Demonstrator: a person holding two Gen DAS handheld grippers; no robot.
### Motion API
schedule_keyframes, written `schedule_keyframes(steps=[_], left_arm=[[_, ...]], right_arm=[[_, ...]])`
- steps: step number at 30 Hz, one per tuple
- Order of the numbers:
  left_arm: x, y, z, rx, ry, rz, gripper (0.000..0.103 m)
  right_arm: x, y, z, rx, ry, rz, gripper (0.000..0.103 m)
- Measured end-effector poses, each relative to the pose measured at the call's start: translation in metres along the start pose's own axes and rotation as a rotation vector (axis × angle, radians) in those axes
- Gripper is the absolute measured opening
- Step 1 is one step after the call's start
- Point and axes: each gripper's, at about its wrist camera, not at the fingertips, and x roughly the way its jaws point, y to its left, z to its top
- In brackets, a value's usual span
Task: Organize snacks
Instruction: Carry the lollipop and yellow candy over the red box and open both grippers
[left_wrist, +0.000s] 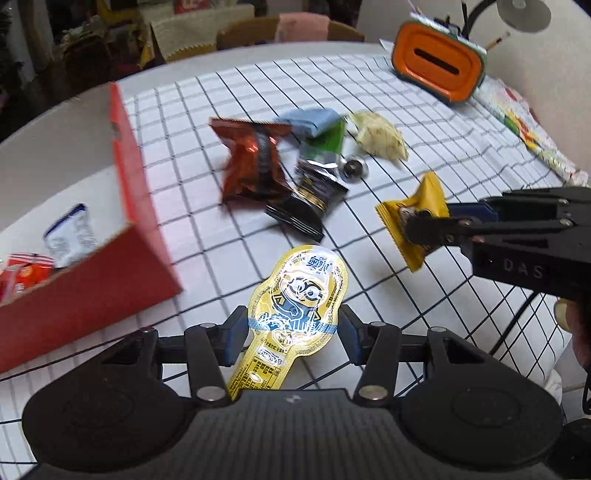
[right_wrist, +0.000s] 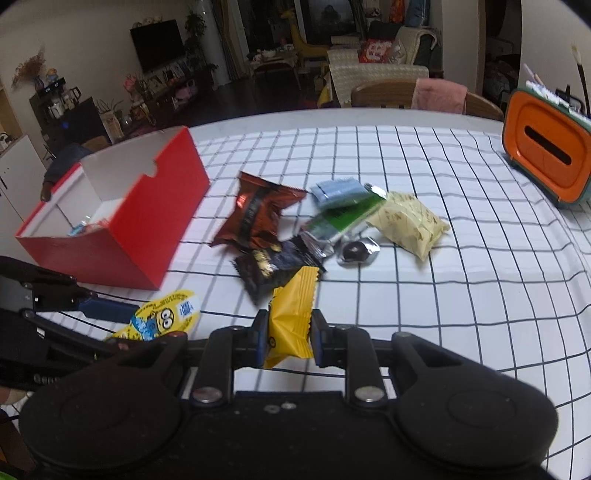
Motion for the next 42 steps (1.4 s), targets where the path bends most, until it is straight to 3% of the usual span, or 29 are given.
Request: schedule_keyframes(steps=[12,22,31,42], left_arm=[[-0.056,0.039,0.001,-0.058,-0.104,0.06,0.051],[-0.094,0.085,0.008,-0.1,-0.178,0.122,0.051],[-0.115,0.131,0.016,-0.137,-0.231,0.179,0.052],[-0.104,0.194,0.034,-0.179,-0.218,0.25,0.052]], right_arm=[[-0.029,0.055,0.026,-0.049,-0.086,0.03,0.021],[-0.029,0.107,0.058,-0.113,-0.14,0.068,0.021],[-0.009,0.149,0.088,-0.149,-0.143,0.103,0.021],[0.041,0.189,0.117,-0.196,-0.092,0.088,0.021]])
